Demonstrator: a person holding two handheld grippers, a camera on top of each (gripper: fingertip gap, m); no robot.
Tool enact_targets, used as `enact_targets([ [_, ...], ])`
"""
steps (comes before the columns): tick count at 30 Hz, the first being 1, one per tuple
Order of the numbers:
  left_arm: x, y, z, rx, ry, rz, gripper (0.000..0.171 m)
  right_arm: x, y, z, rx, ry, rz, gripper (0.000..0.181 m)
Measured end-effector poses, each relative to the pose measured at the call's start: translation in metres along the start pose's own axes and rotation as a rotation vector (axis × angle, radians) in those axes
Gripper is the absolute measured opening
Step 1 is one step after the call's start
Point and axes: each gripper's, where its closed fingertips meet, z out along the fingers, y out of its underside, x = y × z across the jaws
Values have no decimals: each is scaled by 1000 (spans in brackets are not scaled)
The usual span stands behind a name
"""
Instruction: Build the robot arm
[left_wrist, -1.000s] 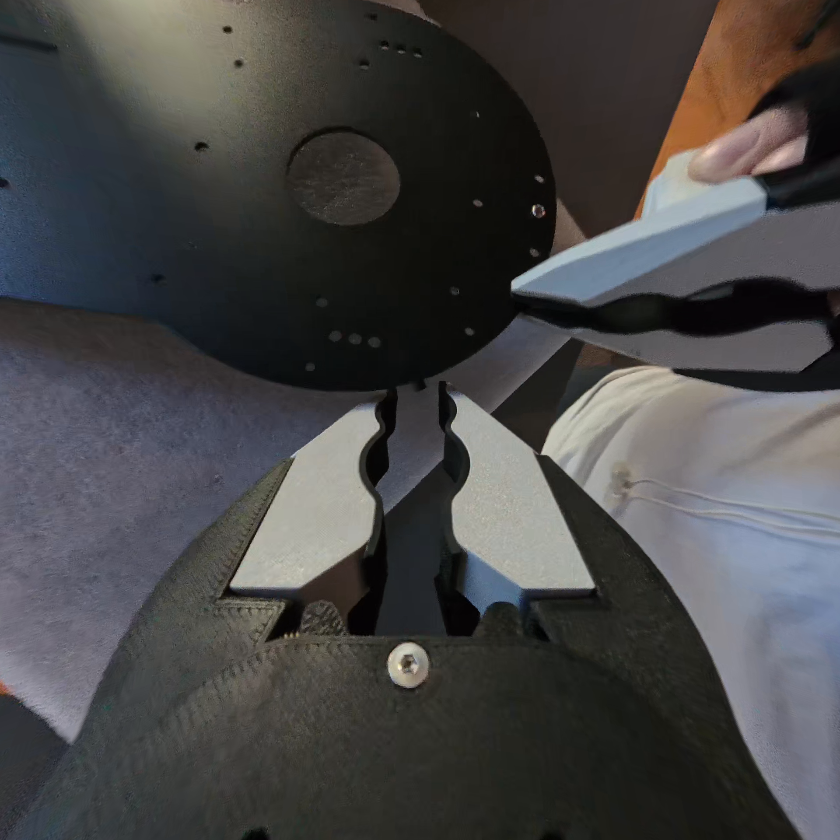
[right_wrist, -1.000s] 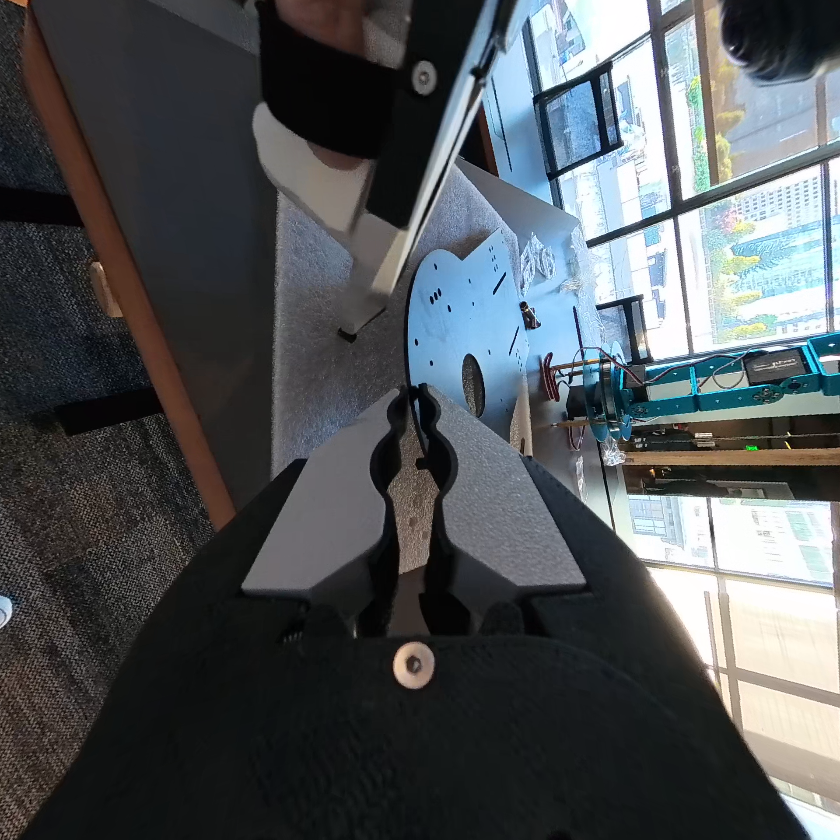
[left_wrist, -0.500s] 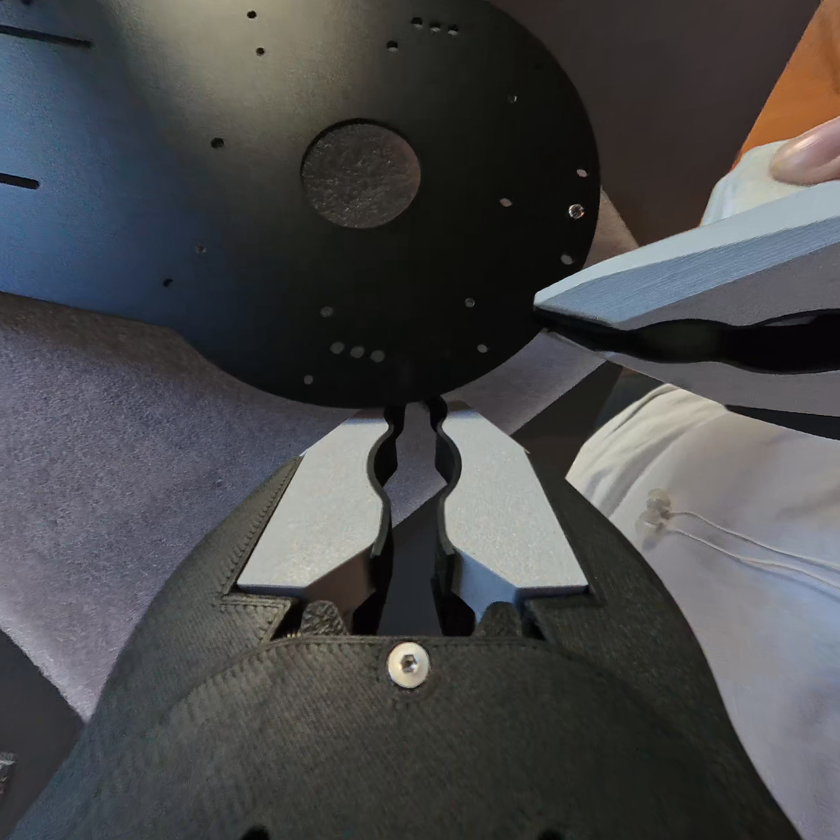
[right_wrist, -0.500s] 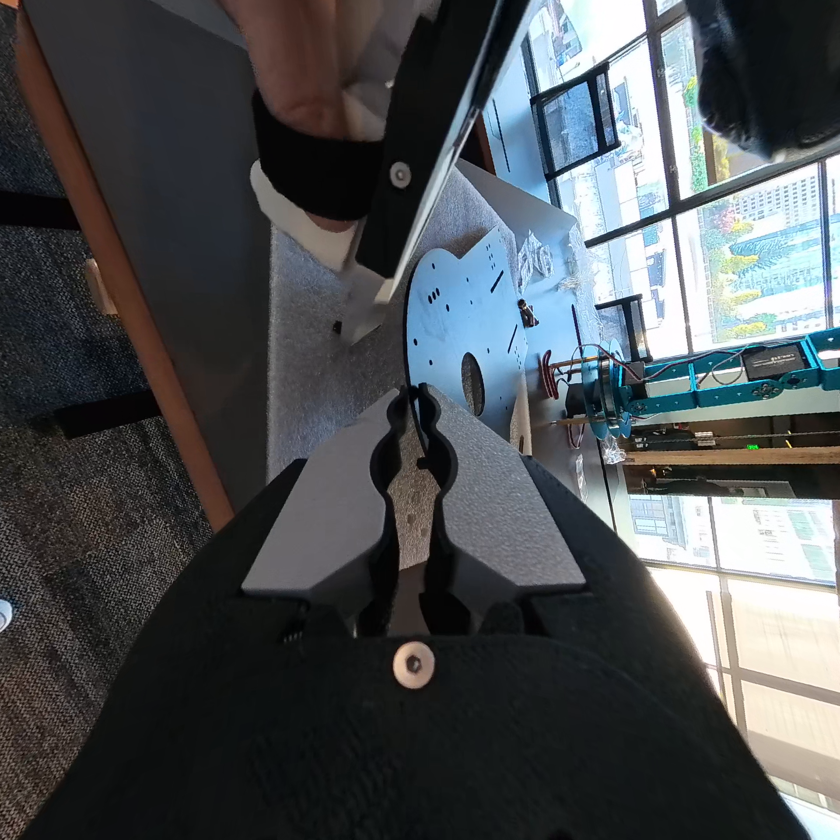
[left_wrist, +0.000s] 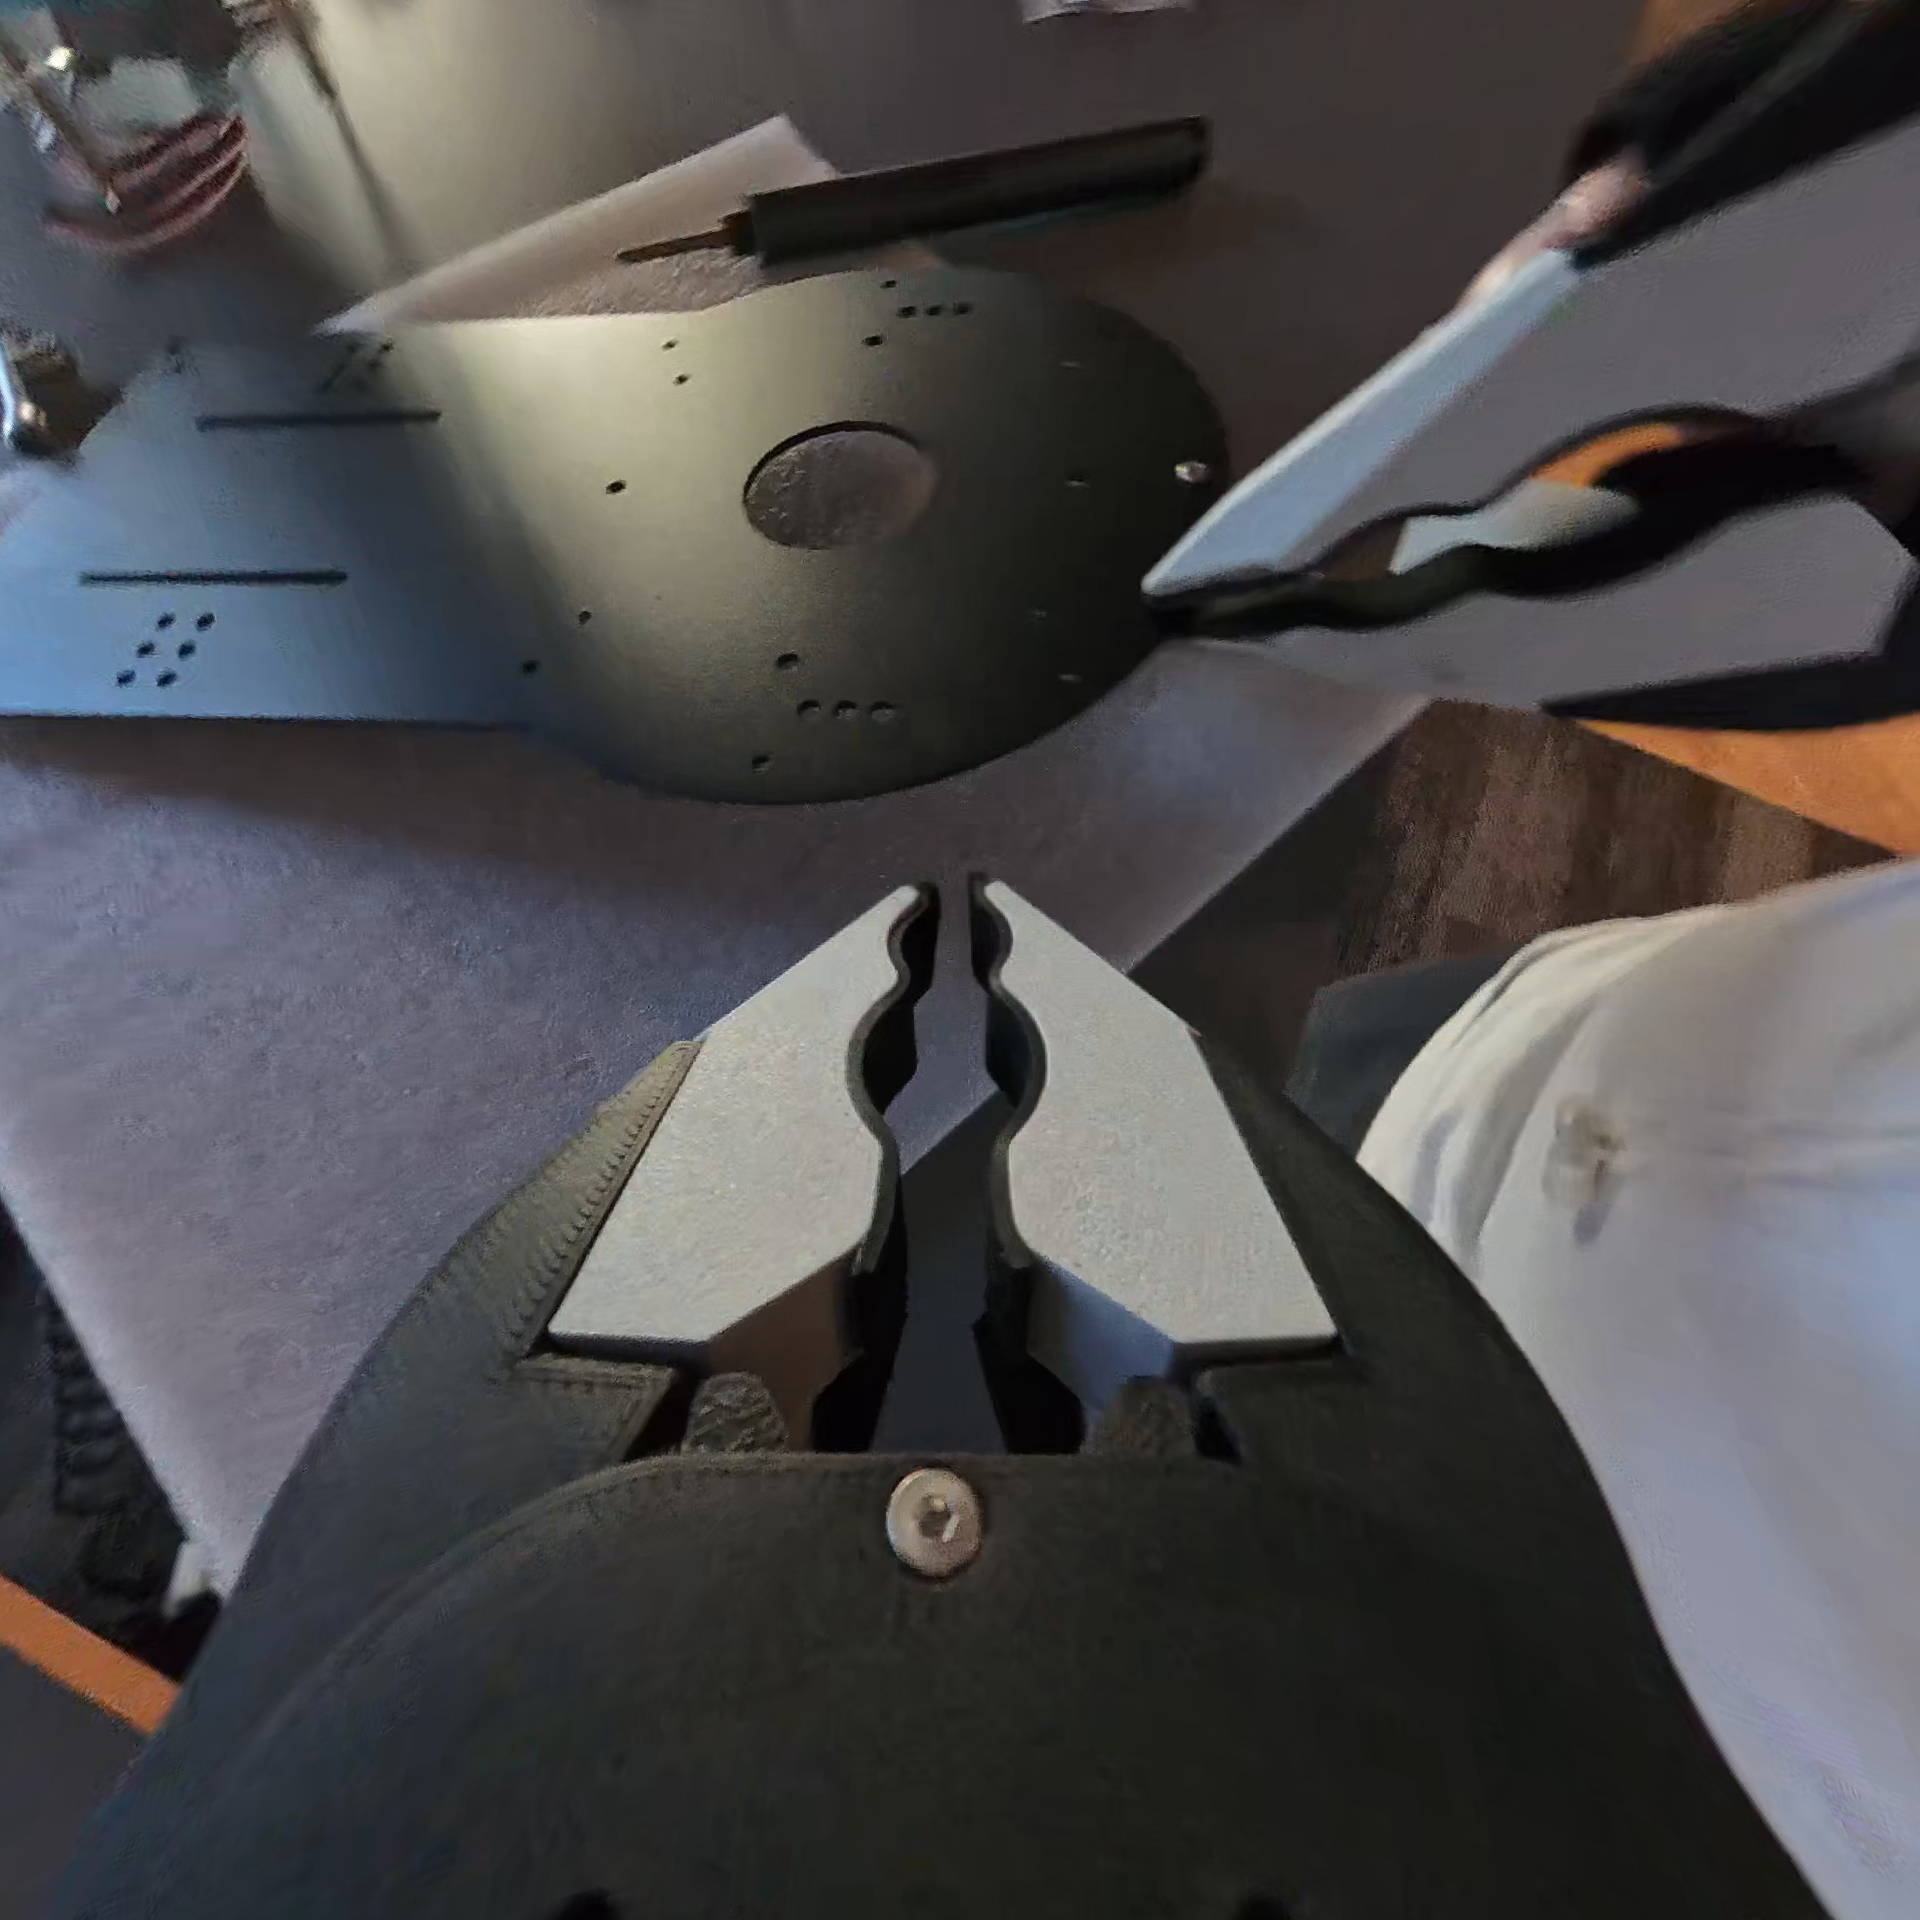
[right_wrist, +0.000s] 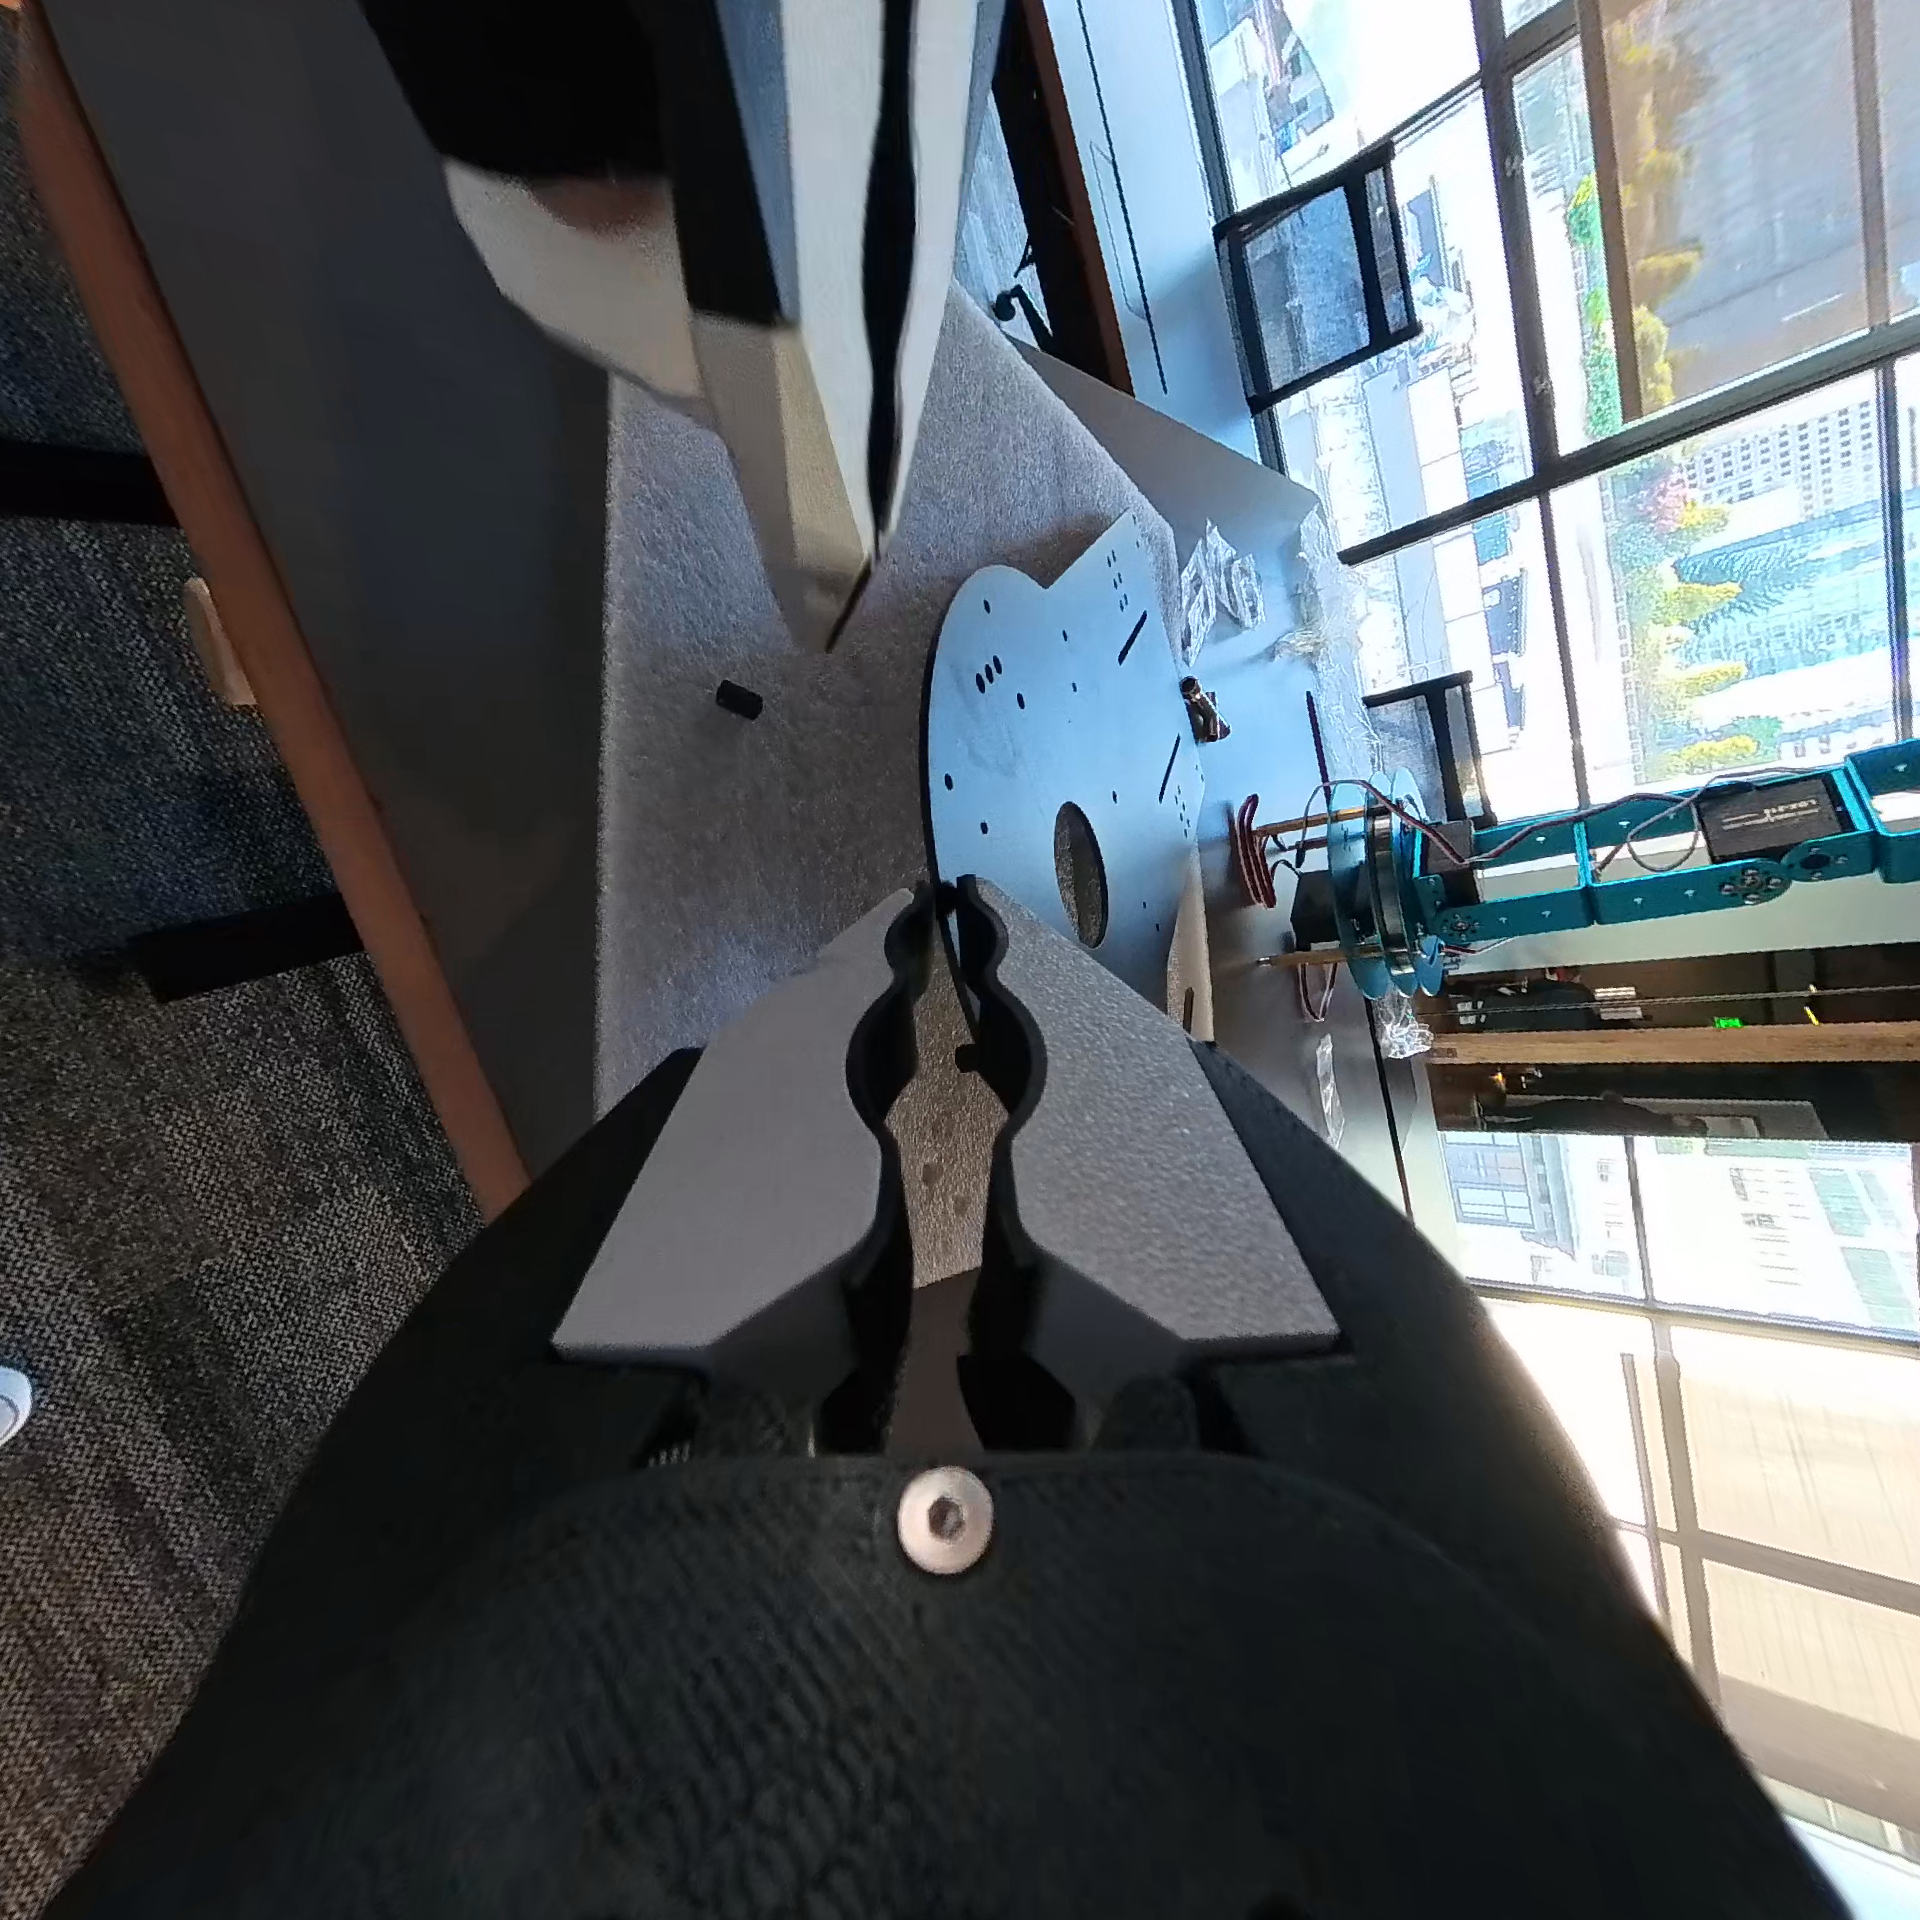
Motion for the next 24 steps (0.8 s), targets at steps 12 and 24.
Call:
enact_targets([
  [12, 6, 5, 4, -72, -86, -279, 21, -4, -1, 2, 2, -13, -7, 2],
  [24, 5, 20, 16, -377, -132, -212, 13, -5, -1, 3, 10, -12, -7, 2],
])
